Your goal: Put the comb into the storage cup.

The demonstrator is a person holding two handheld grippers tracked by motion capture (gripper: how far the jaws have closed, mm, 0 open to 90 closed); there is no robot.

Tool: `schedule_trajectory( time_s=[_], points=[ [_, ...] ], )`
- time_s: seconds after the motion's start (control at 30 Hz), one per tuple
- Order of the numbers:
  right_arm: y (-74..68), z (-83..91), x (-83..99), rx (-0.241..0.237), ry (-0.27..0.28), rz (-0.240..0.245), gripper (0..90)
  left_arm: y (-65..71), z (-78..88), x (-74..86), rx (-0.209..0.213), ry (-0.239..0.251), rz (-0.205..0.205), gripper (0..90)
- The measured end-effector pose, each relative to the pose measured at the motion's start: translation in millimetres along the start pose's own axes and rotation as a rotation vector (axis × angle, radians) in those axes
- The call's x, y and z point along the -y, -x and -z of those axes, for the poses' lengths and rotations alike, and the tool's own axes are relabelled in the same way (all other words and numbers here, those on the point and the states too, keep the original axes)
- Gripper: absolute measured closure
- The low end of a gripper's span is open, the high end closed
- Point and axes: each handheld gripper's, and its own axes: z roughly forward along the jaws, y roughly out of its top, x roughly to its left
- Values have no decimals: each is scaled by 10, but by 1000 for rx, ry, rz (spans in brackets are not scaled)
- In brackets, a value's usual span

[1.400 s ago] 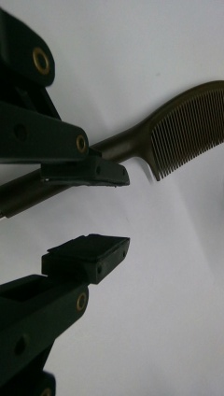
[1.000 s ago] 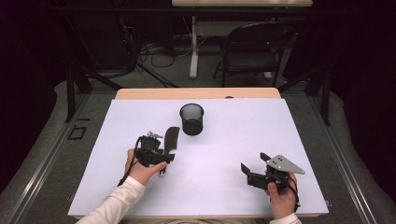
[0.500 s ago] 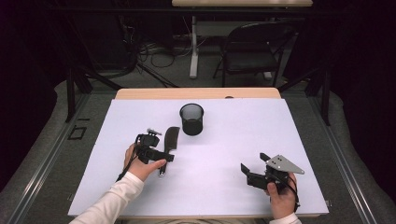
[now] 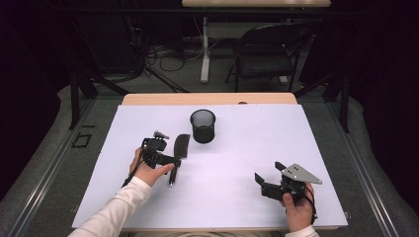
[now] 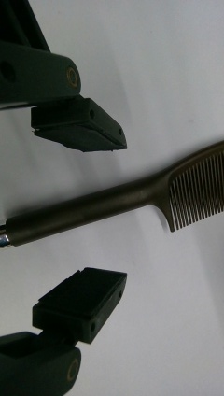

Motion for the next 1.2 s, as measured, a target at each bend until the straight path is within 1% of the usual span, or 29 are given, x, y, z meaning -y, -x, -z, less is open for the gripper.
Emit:
schedule_trajectory(
  time_s=[0.17, 0.4, 0.53, 0.57, 0.6, 0.63, 0.67, 0.7, 0.73, 0.8, 0.87, 0.9, 0.97, 1.07, 1.2],
  points=[
    [-1, 0, 0, -1, -4, -1, 152, 9, -21, -9, -4, -10, -4, 357],
    [0, 1, 1, 0, -7, -2, 153, 17, -67, -25, 1, -34, 7, 381],
    [0, 2, 0, -1, -6, -2, 153, 17, -94, -30, 9, -57, 13, 434],
    [1, -1, 2, 0, -6, -1, 153, 12, -108, -28, 25, -62, 22, 444],
    [2, -2, 2, -1, -5, -1, 153, -5, -127, -26, 58, -71, 37, 465],
    [2, -2, 2, -1, -5, -2, 153, -26, -152, -18, 106, -70, 51, 483],
    [1, -2, 2, -1, -5, -3, 153, -36, -179, -9, 121, -54, 44, 489],
    [0, -1, 1, -1, -5, -3, 153, -36, -186, -10, 103, -58, 35, 496],
    [0, -1, 1, -1, -5, -2, 153, -36, -196, -10, 85, -61, 34, 532],
    [1, -1, 2, 0, -6, -2, 153, -34, -205, -15, 85, -76, 56, 544],
    [4, -3, 3, 0, -3, -1, 153, -29, -209, -16, 73, -81, 52, 573],
    [3, -3, 3, -1, -3, -2, 153, -31, -208, -18, 68, -86, 46, 574],
    [5, -4, 3, -1, -4, -1, 153, -24, -211, -21, 53, -96, 47, 587],
    [4, -5, 3, -1, -6, -2, 153, -17, -214, -28, 35, -100, 42, 597],
    [5, -3, 2, -1, -5, -4, 153, -6, -230, -32, 22, -110, 50, 617]
  ],
)
